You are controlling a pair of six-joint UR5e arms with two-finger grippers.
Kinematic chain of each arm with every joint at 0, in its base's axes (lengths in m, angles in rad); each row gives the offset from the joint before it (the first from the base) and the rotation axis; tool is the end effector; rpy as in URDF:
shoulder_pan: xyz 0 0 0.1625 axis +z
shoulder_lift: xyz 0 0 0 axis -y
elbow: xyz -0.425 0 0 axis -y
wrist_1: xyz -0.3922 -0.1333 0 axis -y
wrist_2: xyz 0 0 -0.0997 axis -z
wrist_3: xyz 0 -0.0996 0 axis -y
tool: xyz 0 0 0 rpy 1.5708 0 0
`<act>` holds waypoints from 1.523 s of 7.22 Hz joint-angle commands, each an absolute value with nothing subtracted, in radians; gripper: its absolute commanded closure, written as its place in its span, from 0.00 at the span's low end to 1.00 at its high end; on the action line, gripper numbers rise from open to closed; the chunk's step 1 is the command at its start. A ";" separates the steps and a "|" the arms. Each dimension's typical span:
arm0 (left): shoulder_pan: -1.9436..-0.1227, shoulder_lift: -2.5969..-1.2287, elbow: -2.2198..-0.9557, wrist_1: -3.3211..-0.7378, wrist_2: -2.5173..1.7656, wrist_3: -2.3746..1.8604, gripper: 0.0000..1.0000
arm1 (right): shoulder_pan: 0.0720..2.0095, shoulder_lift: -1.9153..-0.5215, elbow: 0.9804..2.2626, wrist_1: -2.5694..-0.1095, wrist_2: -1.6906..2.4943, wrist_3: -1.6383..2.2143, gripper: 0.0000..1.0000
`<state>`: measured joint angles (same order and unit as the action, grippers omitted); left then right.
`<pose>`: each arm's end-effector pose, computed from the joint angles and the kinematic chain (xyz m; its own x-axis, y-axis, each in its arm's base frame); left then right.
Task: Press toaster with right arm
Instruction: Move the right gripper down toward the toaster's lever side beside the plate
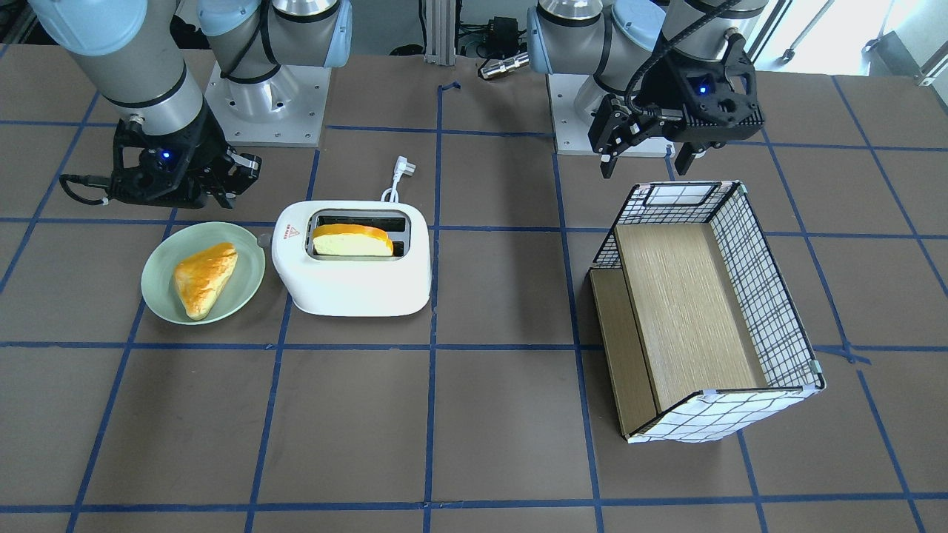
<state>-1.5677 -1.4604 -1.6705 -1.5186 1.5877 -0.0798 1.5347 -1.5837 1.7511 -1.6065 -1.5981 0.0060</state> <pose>-0.1302 -0.4515 0.4960 -0.9964 -0.0837 -0.0118 -0.0828 0.9945 -0.0640 0.1136 -0.4714 0.4103 -0.9989 0.0384 0.0279 0.0418 0.9905 0.1311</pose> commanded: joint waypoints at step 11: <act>-1.568 -1.460 -1.671 -1.519 1.588 -0.080 0.00 | 1.333 -1.551 1.976 -1.796 -1.281 -0.250 1.00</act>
